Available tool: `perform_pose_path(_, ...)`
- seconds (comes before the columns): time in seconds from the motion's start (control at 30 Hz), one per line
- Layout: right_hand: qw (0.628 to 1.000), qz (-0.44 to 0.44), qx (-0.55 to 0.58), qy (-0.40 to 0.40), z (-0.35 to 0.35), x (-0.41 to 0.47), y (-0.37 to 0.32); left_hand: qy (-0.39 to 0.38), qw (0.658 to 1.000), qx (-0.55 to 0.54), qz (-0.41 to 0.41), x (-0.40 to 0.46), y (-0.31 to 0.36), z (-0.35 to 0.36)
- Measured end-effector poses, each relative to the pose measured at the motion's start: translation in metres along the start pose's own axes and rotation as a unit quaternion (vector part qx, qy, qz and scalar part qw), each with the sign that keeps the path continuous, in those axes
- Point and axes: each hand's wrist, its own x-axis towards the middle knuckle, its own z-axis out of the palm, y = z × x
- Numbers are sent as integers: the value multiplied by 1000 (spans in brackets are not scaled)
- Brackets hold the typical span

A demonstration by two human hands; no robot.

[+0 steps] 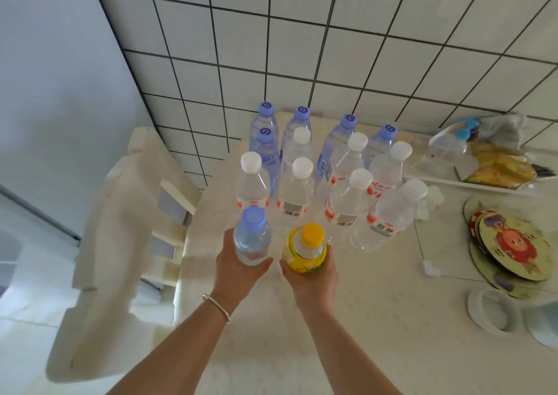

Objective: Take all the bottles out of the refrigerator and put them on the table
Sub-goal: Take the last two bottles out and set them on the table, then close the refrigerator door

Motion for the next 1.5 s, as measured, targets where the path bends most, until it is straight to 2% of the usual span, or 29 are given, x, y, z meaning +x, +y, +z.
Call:
perform_pose_path(0.3, 999, -4, -41, -25, -2, 6, 2, 6, 1000, 0, 14, -3, -4, -1)
perform_pose_path(0.47, 995, -15, -72, -63, -11, 5, -1, -33, 999, 18, 19, -2, -3, -6)
perform_pose_path(0.57, 990, -56, -97, -87, -24, 1, -12, -62, 998, 16, 22, -7, 1, -14)
perform_pose_path(0.73, 976, -180, -123, -30, -58, -25, -44, -40, 998, 25, 44, -33, 17, -49)
perform_pose_path(0.83, 958, -269, -97, -30, -75, -51, -67, -6, 999, 27, 35, -61, 34, -76)
perform_pose_path(0.93, 936, -327, -78, -105, -87, -85, -81, 40, 998, 24, 32, -107, 53, -98)
perform_pose_path(1.07, 884, -439, -60, -148, -97, -134, -85, 95, 994, 6, 48, -190, 77, -126)
perform_pose_path(1.2, 826, -521, -42, -213, -105, -183, -94, 174, 982, 39, 63, -274, 94, -158)
perform_pose_path(1.3, 796, -539, -40, -272, -110, -228, -105, 244, 964, 81, 63, -332, 103, -185)
perform_pose_path(1.37, 766, -576, -23, -284, -109, -258, -116, 291, 947, 114, 75, -363, 113, -201)
perform_pose_path(1.5, 721, -626, 0, -298, -91, -309, -133, 420, 895, 125, 89, -393, 120, -234)
